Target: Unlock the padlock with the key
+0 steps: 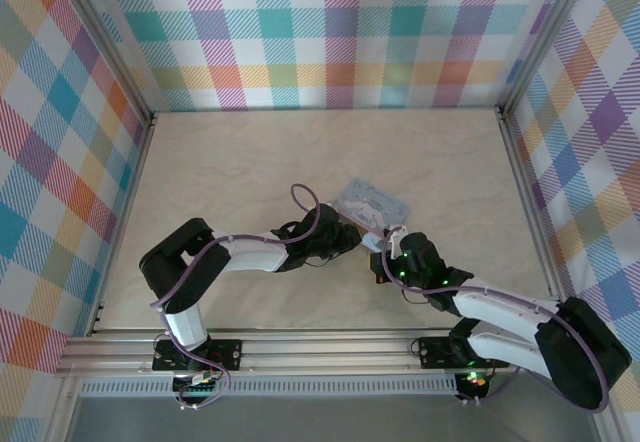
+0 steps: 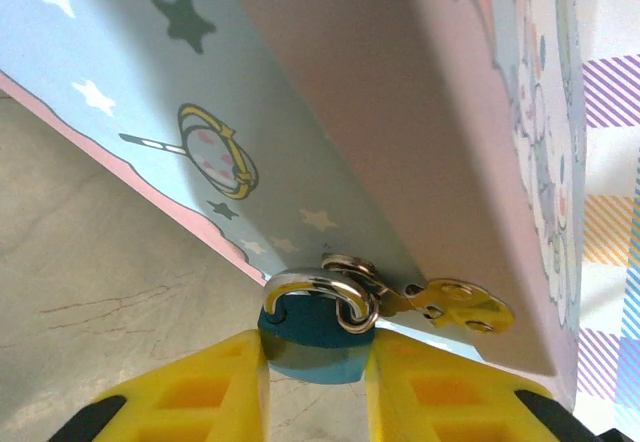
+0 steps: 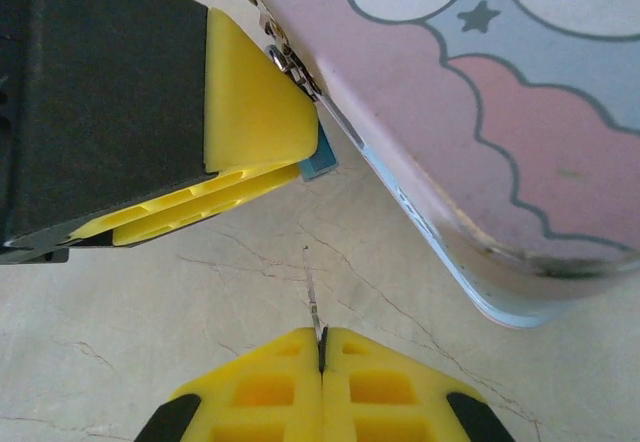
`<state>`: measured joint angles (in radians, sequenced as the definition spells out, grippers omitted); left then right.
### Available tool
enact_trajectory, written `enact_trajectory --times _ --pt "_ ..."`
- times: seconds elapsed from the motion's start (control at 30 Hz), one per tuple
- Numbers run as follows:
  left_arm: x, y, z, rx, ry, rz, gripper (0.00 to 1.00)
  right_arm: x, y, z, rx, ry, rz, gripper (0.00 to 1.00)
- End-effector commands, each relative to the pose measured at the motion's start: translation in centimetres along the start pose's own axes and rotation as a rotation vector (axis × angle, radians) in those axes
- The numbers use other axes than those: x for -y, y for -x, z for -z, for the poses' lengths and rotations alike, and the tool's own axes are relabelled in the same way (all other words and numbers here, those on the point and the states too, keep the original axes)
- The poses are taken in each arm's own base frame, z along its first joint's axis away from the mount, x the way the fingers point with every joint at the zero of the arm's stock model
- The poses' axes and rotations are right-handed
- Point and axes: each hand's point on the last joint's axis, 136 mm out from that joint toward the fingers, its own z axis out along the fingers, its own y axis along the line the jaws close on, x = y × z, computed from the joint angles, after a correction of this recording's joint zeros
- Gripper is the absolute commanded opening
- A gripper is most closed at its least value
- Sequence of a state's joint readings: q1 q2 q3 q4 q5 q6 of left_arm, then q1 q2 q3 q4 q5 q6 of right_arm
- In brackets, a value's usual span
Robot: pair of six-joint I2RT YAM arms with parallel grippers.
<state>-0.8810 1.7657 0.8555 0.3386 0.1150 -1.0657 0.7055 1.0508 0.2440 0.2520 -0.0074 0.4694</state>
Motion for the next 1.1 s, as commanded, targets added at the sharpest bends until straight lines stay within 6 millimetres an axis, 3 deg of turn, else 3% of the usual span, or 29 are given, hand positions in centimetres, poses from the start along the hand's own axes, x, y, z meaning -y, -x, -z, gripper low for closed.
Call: enact_trajectory --times 0.0,0.6,1.07 --pt "3.0 1.3 0.8 0.024 -0.072 0.011 0.28 -0.2 0.8 -0.4 0.041 0.001 0.033 0.00" --pt "2.5 1.3 0.6 0.029 -0.056 0.017 0.28 0.0 1.0 -2.3 0.051 -0.004 0.016 0.00" --pt "2.3 1.3 0.6 0.031 -0.049 0.018 0.28 0.3 1.2 -2.5 0.075 -0.015 0.001 0.00"
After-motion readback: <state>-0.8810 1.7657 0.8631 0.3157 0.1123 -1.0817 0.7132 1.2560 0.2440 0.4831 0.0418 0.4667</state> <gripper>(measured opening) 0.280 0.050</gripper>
